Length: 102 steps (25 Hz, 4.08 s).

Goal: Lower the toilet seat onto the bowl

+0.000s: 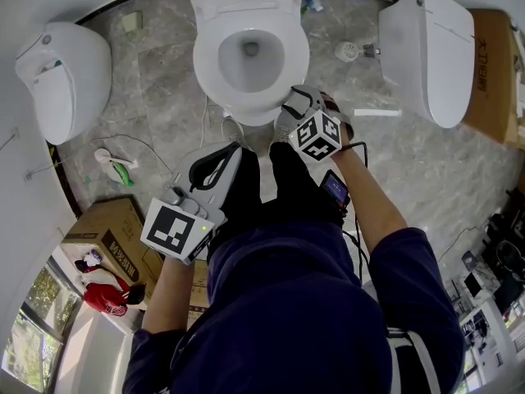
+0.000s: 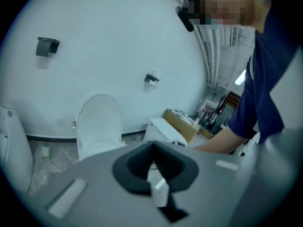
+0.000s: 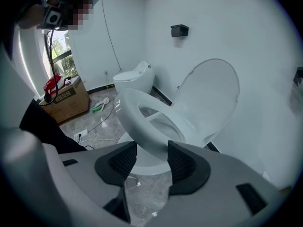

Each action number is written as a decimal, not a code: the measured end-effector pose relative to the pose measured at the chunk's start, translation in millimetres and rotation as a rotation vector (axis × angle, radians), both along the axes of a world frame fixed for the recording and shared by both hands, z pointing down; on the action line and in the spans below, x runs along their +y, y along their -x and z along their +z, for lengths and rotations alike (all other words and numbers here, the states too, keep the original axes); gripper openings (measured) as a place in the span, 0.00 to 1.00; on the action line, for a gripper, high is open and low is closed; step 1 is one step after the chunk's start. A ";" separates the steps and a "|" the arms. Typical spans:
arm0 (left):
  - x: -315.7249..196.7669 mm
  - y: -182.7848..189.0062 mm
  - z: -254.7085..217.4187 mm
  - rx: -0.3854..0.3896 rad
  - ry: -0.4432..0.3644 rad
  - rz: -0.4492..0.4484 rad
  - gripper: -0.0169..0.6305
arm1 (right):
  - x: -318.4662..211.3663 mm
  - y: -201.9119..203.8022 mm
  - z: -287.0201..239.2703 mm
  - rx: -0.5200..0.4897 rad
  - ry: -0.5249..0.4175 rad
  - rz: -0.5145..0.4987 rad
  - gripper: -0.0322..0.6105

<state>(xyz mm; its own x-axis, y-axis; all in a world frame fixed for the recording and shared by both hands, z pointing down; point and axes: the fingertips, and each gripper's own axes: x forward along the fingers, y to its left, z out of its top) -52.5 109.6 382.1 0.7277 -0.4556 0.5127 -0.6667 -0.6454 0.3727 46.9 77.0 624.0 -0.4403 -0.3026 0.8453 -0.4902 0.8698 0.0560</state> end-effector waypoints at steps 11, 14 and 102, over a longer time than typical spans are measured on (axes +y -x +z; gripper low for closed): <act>-3.5 -5.3 1.8 0.005 0.009 0.000 0.03 | 10.0 0.8 8.4 -0.010 0.057 -0.031 0.35; -4.2 -6.7 0.3 0.014 0.003 0.000 0.03 | 13.5 0.7 10.2 -0.012 0.071 -0.038 0.36; 11.8 7.9 67.1 0.001 0.155 -0.004 0.03 | 77.7 -10.3 164.2 0.009 0.463 0.153 0.15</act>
<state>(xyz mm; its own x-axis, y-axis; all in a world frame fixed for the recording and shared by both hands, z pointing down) -60.4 121.4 449.2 0.7264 -0.3740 0.5766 -0.6689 -0.5771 0.4685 57.2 154.7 788.2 -0.4122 0.0455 0.9100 -0.6154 0.7226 -0.3149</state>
